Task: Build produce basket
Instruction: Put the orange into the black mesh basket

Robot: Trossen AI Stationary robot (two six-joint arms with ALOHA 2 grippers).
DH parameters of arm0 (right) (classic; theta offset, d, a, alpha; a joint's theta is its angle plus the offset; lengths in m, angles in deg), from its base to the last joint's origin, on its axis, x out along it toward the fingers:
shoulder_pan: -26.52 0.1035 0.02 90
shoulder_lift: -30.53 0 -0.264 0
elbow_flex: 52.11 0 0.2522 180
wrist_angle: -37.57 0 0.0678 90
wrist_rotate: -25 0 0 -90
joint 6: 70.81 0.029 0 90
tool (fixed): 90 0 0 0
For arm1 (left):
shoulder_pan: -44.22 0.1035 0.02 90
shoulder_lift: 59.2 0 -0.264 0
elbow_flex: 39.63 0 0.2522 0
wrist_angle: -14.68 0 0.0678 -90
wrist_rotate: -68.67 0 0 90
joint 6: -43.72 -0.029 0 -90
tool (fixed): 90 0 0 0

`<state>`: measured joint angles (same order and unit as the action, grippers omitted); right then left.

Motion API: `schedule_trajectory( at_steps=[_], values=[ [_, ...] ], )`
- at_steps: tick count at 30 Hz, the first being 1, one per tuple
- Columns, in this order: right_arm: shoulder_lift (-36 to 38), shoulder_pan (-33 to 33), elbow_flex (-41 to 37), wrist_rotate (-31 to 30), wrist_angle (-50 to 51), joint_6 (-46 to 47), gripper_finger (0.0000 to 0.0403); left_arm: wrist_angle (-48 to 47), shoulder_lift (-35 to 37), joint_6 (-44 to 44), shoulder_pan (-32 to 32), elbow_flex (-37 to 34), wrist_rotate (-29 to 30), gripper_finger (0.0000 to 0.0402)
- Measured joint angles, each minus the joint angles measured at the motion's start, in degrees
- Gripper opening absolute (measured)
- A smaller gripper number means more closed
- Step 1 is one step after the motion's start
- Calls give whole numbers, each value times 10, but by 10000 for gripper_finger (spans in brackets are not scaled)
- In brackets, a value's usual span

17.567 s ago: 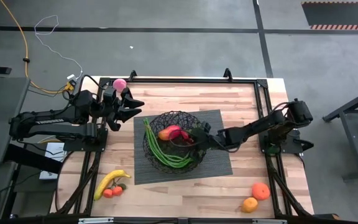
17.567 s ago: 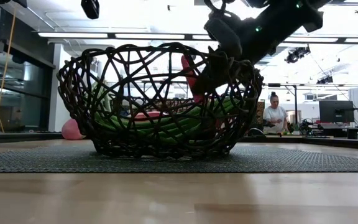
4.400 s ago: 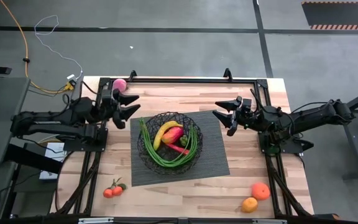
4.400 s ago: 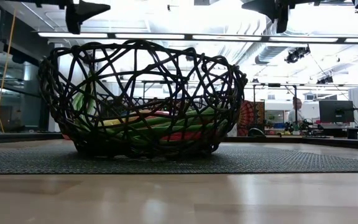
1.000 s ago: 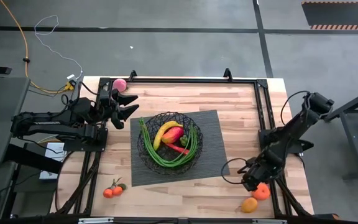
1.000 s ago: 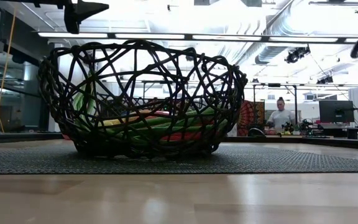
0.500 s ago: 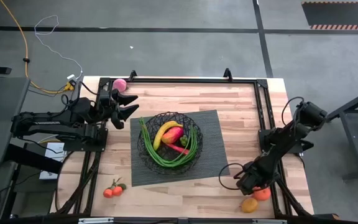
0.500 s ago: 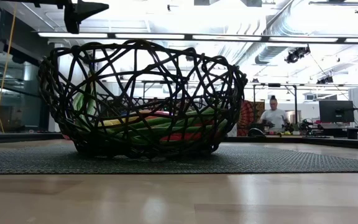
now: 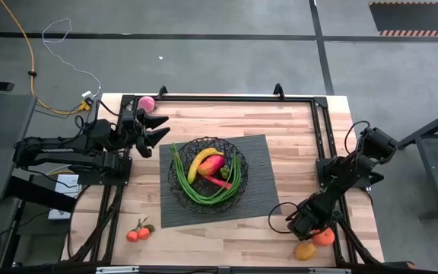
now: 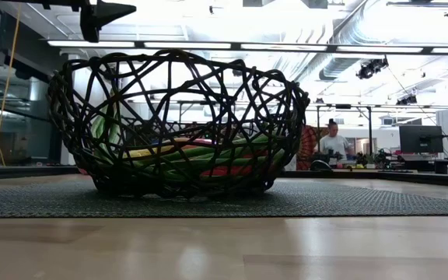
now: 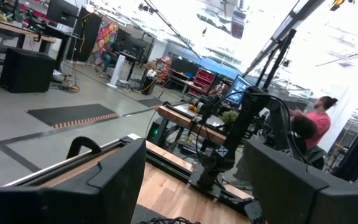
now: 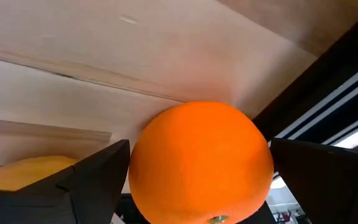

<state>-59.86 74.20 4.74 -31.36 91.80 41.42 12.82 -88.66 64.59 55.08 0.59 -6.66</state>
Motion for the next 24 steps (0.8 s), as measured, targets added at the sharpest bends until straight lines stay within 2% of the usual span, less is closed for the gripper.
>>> schedule_trajectory(
  at_steps=[3,11,19,24],
  values=[
    [0,0,0,3,0,0,358,0,0,0,0,0,1,257],
    [0,0,0,9,0,-7,300,0,0,0,0,0,1,257],
    [17,-12,0,3,2,-59,292,0,0,0,0,0,1,257],
    [80,-39,0,-51,30,-92,291,0,0,0,0,0,1,257]
  ],
)
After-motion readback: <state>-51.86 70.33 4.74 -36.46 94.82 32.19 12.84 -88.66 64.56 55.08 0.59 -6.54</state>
